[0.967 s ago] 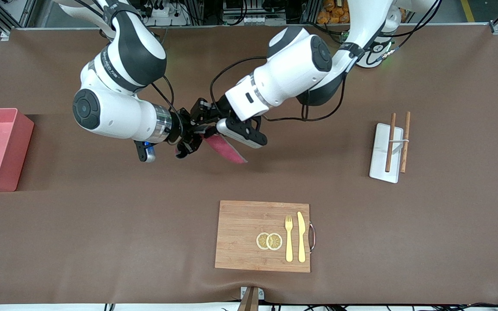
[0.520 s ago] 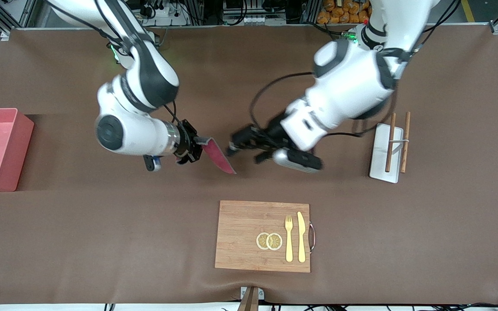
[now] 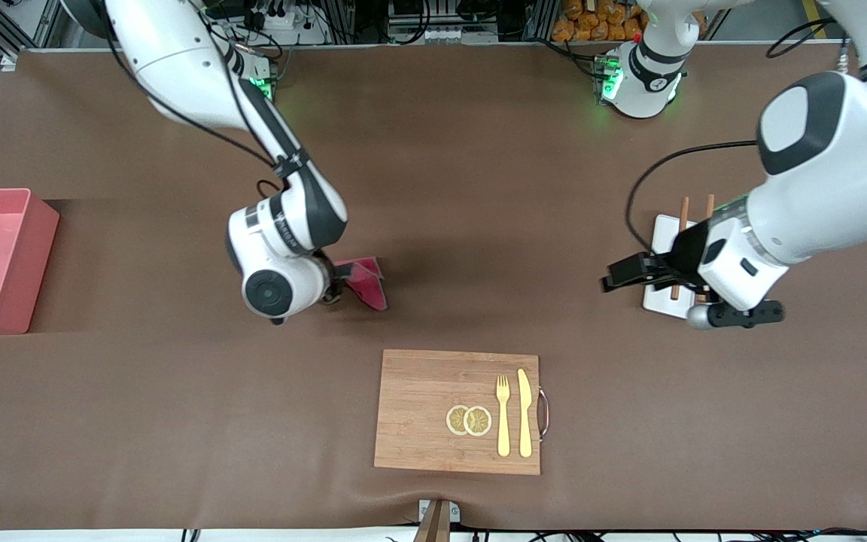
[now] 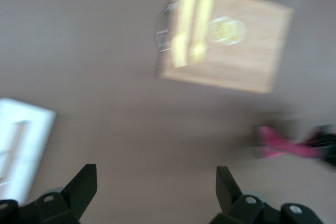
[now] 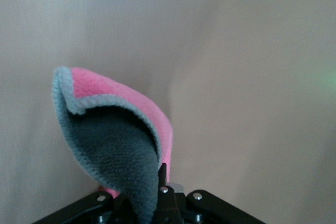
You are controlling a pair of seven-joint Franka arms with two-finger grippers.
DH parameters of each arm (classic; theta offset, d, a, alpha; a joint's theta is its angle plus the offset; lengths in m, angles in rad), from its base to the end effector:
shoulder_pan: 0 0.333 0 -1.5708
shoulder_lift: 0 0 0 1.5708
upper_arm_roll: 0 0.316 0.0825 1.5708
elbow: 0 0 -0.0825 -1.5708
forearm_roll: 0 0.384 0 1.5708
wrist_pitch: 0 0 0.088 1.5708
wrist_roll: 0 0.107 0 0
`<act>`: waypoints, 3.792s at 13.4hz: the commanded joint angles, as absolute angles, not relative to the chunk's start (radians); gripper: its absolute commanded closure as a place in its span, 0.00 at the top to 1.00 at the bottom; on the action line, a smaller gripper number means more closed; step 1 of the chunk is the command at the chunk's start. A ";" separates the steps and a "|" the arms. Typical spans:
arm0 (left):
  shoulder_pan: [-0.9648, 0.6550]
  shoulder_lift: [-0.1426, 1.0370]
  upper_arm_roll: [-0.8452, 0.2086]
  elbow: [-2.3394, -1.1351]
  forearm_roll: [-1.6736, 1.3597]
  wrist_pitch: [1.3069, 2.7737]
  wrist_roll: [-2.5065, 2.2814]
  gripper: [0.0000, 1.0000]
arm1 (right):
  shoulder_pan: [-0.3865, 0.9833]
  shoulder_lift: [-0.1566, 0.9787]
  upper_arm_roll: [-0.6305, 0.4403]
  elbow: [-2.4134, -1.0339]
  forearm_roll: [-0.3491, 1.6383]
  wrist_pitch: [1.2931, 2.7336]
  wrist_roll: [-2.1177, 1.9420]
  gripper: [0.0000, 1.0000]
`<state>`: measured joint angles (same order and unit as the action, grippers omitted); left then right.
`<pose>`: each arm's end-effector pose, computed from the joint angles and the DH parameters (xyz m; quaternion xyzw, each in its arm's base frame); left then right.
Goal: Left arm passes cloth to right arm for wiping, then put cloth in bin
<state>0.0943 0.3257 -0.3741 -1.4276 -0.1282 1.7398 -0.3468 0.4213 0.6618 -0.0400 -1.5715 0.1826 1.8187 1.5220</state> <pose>0.6352 -0.1590 0.5239 0.9912 0.0529 -0.0334 0.1169 0.5976 0.2588 0.2281 0.8005 -0.5592 -0.1750 0.1265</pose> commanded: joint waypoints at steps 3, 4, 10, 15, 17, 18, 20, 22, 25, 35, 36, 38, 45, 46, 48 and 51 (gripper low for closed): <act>0.230 0.284 -0.382 -1.471 0.035 1.579 -0.208 1.00 | 0.186 0.640 -0.026 -1.649 0.016 1.795 1.297 0.00; 0.265 0.281 -0.387 -1.470 0.034 1.559 -0.166 1.00 | 0.136 0.640 -0.026 -1.675 -0.033 1.799 1.248 0.00; 0.316 0.221 -0.388 -1.457 0.035 1.517 -0.059 1.00 | -0.190 0.626 -0.025 -1.686 -0.234 1.815 0.938 0.00; 0.241 0.134 -0.278 -1.440 0.061 1.519 0.115 1.00 | -0.319 0.603 -0.023 -1.674 -0.265 1.819 0.695 0.00; 0.128 0.069 -0.169 -1.465 0.061 1.509 0.132 1.00 | -0.278 0.621 -0.020 -1.709 -0.246 1.877 0.713 0.00; 0.067 0.031 -0.116 -1.491 0.061 1.503 0.130 1.00 | -0.256 0.617 -0.015 -1.732 -0.198 1.911 0.760 0.00; -0.036 -0.038 -0.022 -1.540 0.055 1.480 0.132 1.00 | -0.154 0.614 -0.011 -1.735 -0.112 1.917 0.836 0.00; -0.138 -0.064 0.059 -1.565 0.048 1.479 0.123 1.00 | -0.039 0.611 -0.011 -1.727 -0.030 1.917 0.964 0.00; -0.137 -0.052 0.061 -1.569 -0.001 1.477 0.114 1.00 | 0.121 0.611 -0.009 -1.721 0.049 1.927 1.125 0.00; -0.140 -0.015 0.066 -1.539 -0.002 1.505 0.109 1.00 | 0.305 0.561 -0.015 -1.470 0.166 1.740 1.302 0.00; -0.144 -0.017 0.064 -1.537 0.006 1.505 0.107 1.00 | 0.282 0.561 -0.018 -1.410 0.158 1.661 1.261 0.00; -0.138 -0.015 0.063 -1.536 0.006 1.506 0.109 1.00 | 0.203 0.543 -0.028 -1.346 0.121 1.533 1.119 0.00; -0.135 -0.015 0.067 -1.537 0.008 1.506 0.110 1.00 | -0.208 0.396 -0.038 -1.319 -0.142 1.399 0.468 0.00; -0.135 -0.017 0.067 -1.537 0.008 1.506 0.110 1.00 | -0.277 0.387 -0.038 -1.319 -0.185 1.399 0.359 0.00; -0.137 -0.015 0.069 -1.536 0.008 1.506 0.110 1.00 | -0.421 0.387 -0.035 -1.309 -0.253 1.420 0.159 0.00; -0.138 -0.015 0.068 -1.536 0.008 1.508 0.110 1.00 | -0.596 0.408 -0.035 -1.298 -0.299 1.572 -0.128 0.00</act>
<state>-0.1308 -0.0197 0.0625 -1.5481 0.0089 1.5071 0.1166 -0.5082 0.3971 -0.0641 -1.3026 -0.2639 1.5051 -0.0047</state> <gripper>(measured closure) 0.000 0.982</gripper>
